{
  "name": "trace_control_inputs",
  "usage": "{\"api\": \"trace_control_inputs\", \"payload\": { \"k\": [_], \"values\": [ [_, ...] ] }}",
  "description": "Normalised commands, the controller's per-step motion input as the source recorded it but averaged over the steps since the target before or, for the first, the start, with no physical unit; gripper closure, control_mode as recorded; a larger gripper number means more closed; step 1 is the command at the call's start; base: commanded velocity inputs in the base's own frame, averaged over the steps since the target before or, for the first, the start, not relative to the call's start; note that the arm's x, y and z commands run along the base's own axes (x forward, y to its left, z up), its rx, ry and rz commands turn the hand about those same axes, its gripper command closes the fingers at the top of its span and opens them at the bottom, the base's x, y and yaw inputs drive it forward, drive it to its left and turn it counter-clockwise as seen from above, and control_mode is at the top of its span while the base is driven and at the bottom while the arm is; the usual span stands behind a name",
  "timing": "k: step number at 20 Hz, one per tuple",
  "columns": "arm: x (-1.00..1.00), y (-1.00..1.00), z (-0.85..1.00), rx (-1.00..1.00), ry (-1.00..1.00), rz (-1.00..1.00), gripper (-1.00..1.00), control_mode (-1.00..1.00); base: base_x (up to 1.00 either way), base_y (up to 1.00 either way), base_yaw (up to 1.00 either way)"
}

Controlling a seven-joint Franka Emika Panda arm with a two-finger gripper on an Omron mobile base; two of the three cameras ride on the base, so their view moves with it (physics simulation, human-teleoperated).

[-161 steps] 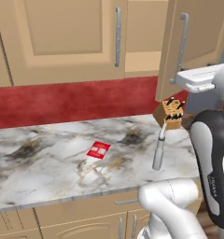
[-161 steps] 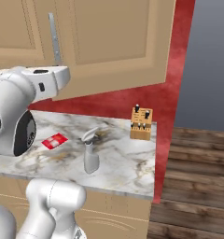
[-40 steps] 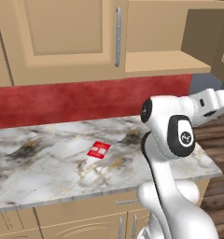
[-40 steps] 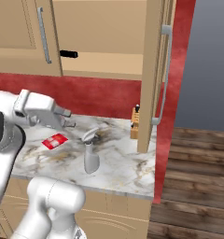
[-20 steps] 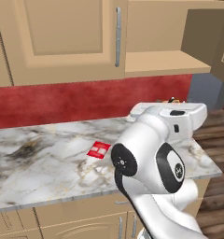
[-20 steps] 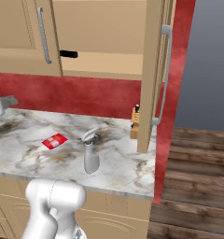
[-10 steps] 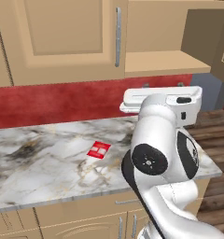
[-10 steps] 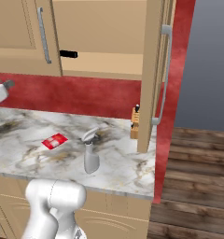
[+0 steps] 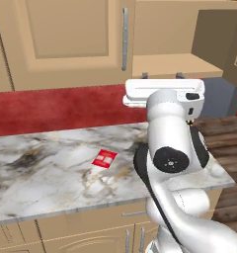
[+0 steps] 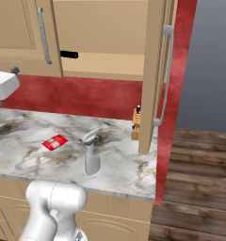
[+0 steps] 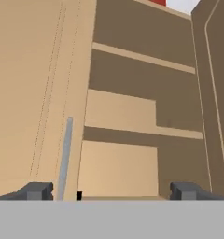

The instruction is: Pick the pan from the cabinet and place it on the stove. Then turn on the stove burner for the pan.

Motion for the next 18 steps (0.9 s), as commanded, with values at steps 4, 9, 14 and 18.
{"api": "trace_control_inputs", "payload": {
  "k": [4, 9, 14, 18],
  "values": [
    [0.45, 0.01, 0.22, 0.05, -0.10, 0.10, -1.00, -1.00, 0.00, 0.00, 0.00],
    [0.48, 0.08, 0.12, 0.06, -0.07, 0.13, -1.00, -1.00, 0.00, 0.00, 0.00],
    [0.51, 0.11, 0.06, 0.05, -0.02, 0.10, -1.00, -1.00, 0.00, 0.00, 0.00],
    [0.52, 0.10, 0.07, 0.03, 0.00, 0.04, -1.00, -1.00, 0.00, 0.00, 0.00]
  ]
}}
